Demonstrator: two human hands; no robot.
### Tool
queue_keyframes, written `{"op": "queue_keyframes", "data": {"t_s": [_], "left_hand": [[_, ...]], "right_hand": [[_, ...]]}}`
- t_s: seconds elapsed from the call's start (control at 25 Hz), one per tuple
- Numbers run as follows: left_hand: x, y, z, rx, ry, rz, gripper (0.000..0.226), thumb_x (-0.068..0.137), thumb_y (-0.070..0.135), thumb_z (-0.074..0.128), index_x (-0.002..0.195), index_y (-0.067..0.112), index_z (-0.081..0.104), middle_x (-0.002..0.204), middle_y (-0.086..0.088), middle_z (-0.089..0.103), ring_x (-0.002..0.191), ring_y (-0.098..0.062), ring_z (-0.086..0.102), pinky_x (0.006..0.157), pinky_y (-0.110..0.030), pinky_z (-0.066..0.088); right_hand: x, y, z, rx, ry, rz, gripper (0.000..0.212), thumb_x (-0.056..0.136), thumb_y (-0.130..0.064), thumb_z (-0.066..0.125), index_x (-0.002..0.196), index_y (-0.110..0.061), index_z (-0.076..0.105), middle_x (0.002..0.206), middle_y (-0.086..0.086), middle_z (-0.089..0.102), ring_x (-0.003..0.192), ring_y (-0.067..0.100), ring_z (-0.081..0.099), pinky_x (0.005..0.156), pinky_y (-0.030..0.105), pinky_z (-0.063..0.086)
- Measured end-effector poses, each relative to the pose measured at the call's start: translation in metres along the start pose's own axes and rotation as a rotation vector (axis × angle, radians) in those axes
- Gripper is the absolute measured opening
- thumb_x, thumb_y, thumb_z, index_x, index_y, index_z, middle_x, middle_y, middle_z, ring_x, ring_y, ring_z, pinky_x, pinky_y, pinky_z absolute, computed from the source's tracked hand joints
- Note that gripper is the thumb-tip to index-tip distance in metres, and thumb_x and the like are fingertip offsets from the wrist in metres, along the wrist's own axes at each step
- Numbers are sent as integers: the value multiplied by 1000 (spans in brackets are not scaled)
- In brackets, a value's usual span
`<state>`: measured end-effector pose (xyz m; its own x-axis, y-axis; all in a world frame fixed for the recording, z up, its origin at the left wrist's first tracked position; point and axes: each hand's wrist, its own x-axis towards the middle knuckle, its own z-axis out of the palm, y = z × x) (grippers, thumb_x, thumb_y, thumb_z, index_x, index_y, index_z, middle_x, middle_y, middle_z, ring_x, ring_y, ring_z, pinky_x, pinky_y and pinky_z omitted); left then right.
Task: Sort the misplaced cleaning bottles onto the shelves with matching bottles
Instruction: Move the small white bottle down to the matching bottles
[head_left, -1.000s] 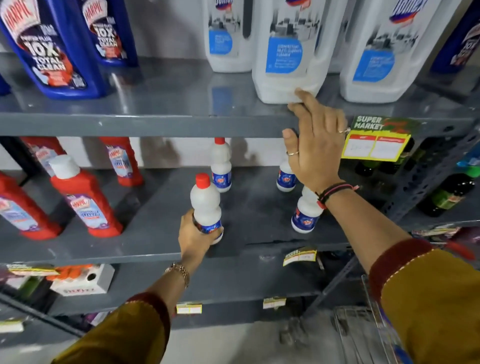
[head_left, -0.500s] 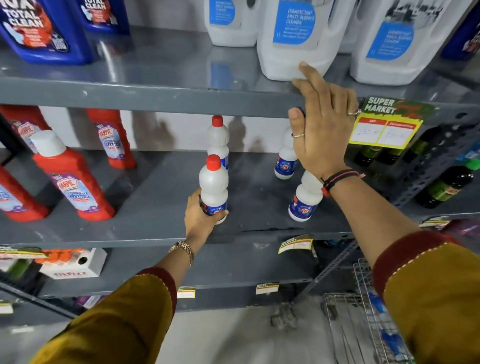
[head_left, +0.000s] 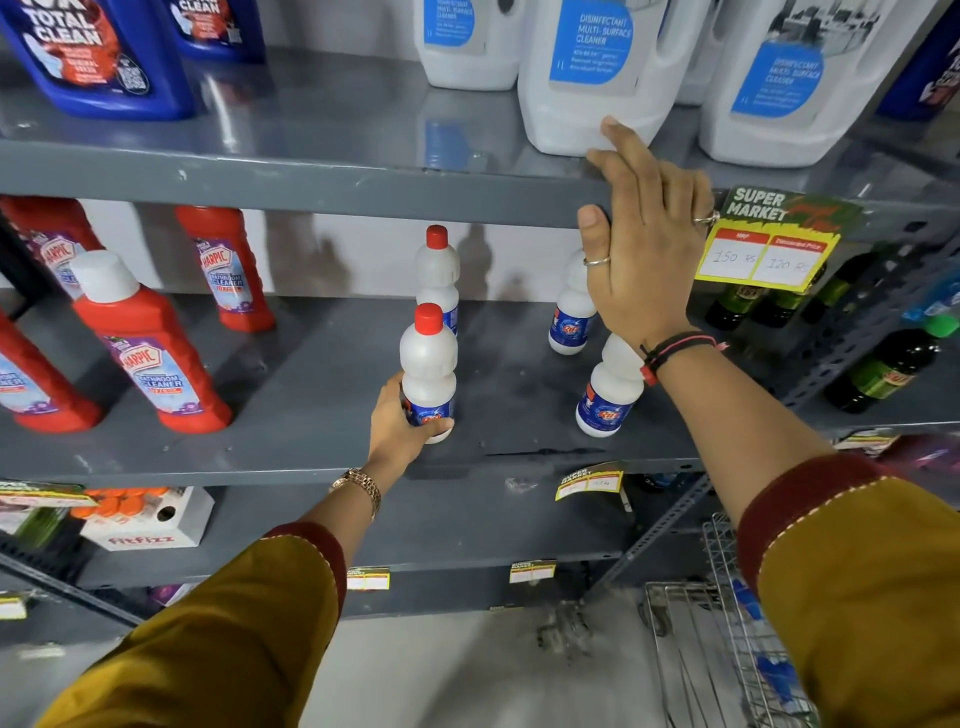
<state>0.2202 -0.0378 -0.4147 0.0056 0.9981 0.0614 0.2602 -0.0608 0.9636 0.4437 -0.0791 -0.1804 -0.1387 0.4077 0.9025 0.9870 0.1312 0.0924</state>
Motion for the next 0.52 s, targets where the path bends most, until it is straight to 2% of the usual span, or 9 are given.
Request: {"op": "queue_keyframes", "data": {"t_s": [0.2, 0.52], "left_hand": [[0, 1, -2, 1, -14, -8, 75, 57, 13, 85, 120, 21, 44, 112, 7, 54, 100, -14, 53, 71, -10, 41], [-1, 3, -7, -3, -59, -4, 74, 62, 8, 82, 126, 16, 44, 123, -6, 58, 107, -19, 54, 88, -28, 46]], "right_hand": [[0, -1, -2, -3, -26, 13, 40, 96, -38, 25, 122, -19, 49, 143, -3, 45, 101, 26, 50, 92, 37, 28], [1, -3, -5, 10, -47, 15, 41, 96, -38, 24, 123, -18, 49, 144, -2, 44, 103, 26, 50, 92, 37, 29]]}}
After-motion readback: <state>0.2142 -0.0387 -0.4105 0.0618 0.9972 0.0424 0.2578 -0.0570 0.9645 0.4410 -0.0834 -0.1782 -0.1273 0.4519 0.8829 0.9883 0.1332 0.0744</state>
